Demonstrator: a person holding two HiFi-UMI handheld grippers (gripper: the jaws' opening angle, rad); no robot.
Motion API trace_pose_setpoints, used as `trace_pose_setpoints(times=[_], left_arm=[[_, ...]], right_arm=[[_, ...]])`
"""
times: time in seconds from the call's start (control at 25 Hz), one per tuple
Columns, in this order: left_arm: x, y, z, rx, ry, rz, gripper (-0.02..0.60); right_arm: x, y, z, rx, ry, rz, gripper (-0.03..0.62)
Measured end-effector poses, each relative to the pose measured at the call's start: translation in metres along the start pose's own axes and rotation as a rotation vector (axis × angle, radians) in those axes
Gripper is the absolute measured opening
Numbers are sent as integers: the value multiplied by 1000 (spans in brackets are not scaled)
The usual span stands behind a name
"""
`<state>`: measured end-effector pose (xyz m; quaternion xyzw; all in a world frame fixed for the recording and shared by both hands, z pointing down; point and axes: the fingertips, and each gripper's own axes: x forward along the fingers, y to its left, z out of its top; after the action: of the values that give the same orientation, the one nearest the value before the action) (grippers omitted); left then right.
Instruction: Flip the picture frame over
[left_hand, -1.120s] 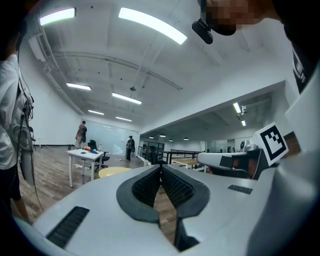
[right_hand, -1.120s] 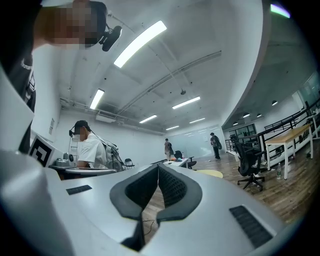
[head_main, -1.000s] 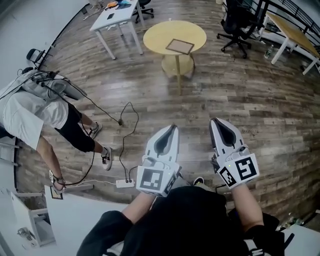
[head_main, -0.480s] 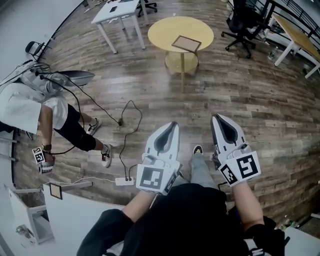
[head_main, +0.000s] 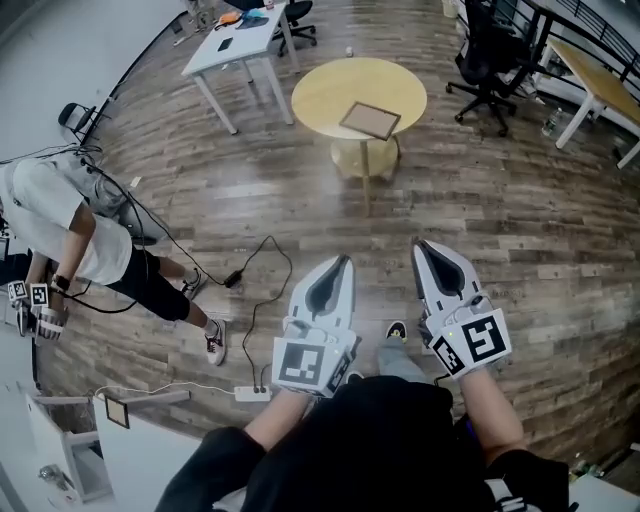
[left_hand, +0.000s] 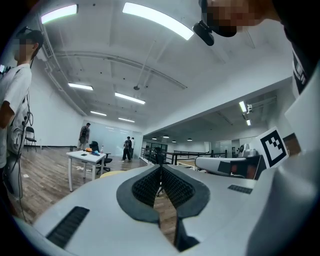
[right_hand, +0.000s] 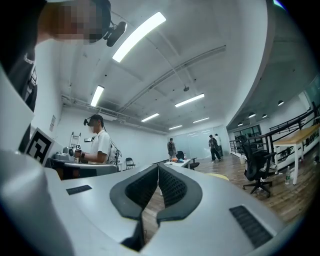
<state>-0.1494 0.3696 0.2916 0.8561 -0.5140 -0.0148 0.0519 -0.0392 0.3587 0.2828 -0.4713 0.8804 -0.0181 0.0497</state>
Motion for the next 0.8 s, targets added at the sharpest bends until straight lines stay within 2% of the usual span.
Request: trace_pose_setpoints(times=[0.16,0.4,0.56,0.8], left_arm=[[56,-9,1,0,14,-7,29],[127,-29,7,12,-9,-24,29],[154,-37,6,21,6,-12,29],[174,-40,7,34,9,-2,29]], right_arm=[[18,-44,1,-11,-4,6,17],[37,-111,13,-5,-18,27,17],[47,-143,18,11,-31,29,17],[53,-165,19,14,-38,37,17]])
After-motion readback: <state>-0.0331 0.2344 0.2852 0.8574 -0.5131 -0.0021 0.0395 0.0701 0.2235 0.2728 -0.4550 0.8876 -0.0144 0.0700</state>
